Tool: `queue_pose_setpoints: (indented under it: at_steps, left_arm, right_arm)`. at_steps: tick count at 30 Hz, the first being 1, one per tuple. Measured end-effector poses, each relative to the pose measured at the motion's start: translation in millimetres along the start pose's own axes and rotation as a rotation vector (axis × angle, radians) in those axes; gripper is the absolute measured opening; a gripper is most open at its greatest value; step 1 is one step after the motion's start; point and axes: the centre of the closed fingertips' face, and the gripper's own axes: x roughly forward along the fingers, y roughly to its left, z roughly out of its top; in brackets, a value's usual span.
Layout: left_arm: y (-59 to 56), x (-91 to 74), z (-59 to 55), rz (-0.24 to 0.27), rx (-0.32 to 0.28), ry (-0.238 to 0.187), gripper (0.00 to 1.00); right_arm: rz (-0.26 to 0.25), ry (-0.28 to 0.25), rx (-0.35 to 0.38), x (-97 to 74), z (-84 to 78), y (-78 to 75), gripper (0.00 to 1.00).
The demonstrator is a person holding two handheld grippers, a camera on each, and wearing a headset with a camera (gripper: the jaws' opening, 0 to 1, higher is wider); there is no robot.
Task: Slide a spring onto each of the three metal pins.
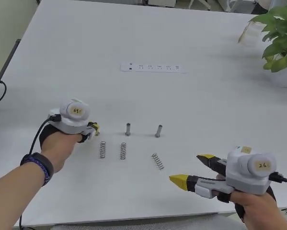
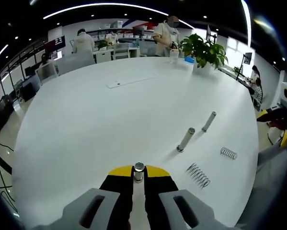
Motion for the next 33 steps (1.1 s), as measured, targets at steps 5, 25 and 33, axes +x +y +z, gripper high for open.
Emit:
queue_pose_setpoints:
  at_steps: [5,25,33]
  left_arm:
    - [0.2,0.0,-0.1,0.002,0.008,0.003,0.0]
    - [2.0,-1.2,-7.5,-0.002,-0.015,0.022,0.04]
    - [2.1,-7.7,-13.4,-0.003,-0.02,0.026,0.06]
  right_arm:
    - [0.001,0.005,-0.003,0.2,-1.4,0.4,0.71]
    - [0.0,0.011,-0.004,-0.7,-4.2,0.6,0.71]
    - [0.001,0.007,-0.004,0.6,-3.4,0.5,0.71]
